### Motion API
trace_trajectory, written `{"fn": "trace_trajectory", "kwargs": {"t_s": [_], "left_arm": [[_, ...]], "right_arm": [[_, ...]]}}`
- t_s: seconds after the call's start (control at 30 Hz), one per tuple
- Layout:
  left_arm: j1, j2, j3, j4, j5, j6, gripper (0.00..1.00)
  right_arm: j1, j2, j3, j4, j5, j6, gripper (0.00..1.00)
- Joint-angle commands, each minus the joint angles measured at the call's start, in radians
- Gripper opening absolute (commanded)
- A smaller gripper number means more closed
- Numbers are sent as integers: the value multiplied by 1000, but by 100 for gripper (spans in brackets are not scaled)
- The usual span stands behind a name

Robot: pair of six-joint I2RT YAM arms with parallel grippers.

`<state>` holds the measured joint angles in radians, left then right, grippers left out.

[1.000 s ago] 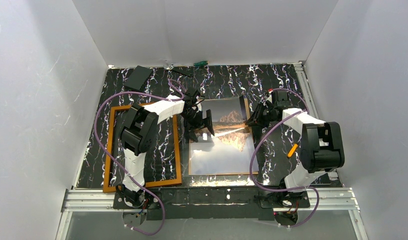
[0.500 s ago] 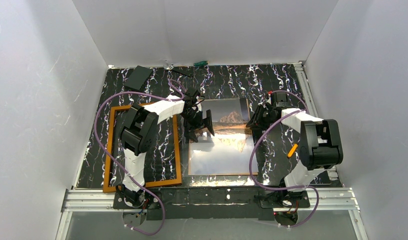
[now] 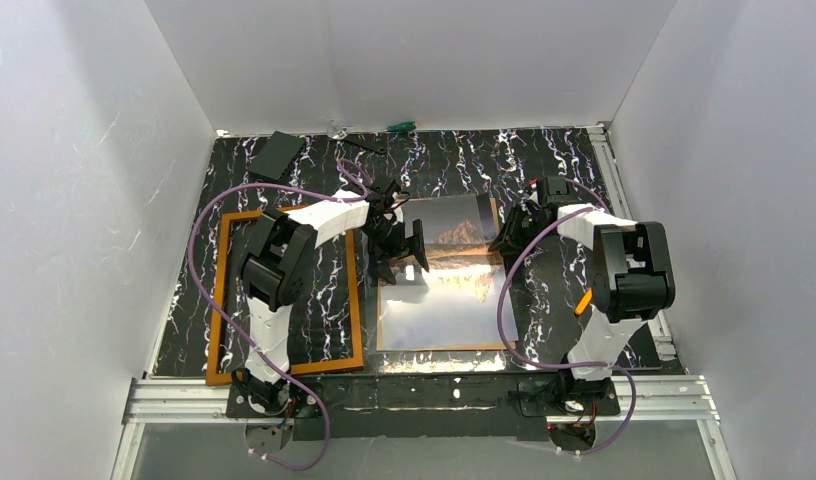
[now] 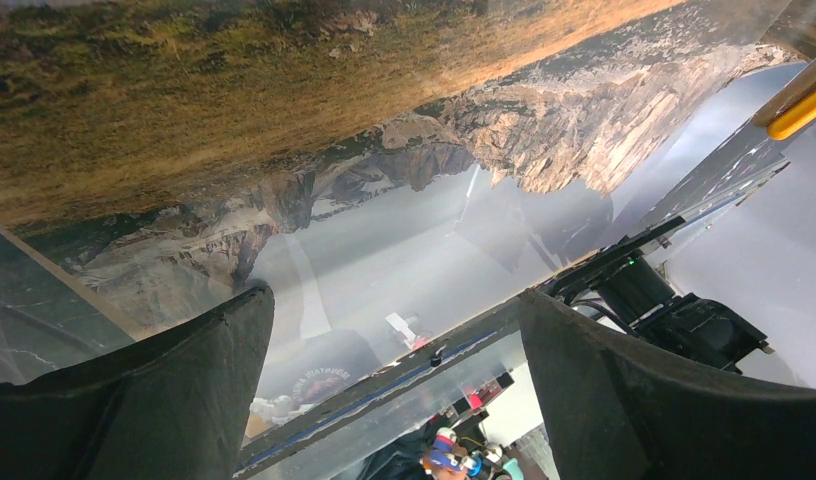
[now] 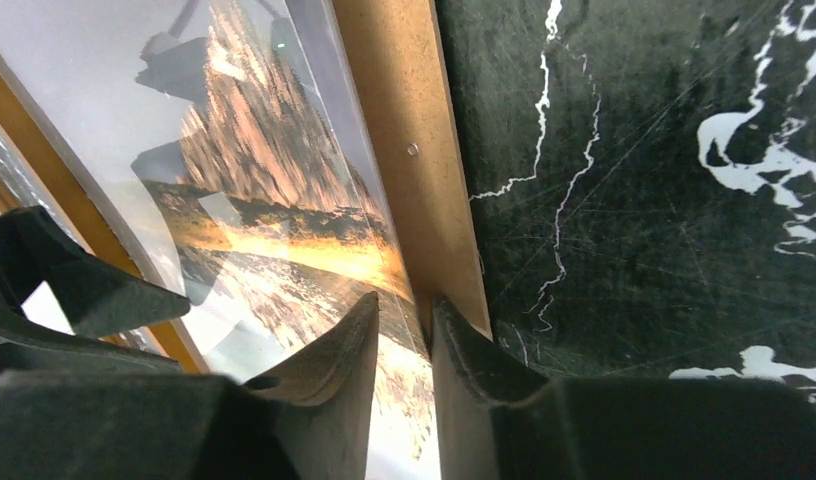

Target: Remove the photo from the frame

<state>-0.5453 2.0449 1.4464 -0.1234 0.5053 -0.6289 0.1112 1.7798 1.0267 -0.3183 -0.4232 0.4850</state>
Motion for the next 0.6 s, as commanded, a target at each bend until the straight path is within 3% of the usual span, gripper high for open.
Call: {"fn": "trace_trajectory", "kwargs": {"t_s": [0.0, 0.07, 0.23, 0.3, 0.33, 0.57], "left_arm": [[-4, 34, -32, -90, -18, 15, 93], [-4, 38, -29, -93, -16, 17, 93], [-4, 38, -26, -96, -15, 21, 93], [-4, 36, -26, -97, -14, 23, 93], [-3, 37, -25, -99, -15, 23, 93], [-2, 19, -2, -116, 0, 22, 95]], "right_arm": [[5, 23, 31, 20, -77, 8, 26], [-8, 28, 16, 64, -122, 24, 19], [-19, 35, -7, 121, -142, 20, 17], [-19, 33, -8, 124, -146, -9, 10], [-19, 29, -6, 116, -140, -22, 1], [-19, -111, -43, 12, 62, -93, 1]]}}
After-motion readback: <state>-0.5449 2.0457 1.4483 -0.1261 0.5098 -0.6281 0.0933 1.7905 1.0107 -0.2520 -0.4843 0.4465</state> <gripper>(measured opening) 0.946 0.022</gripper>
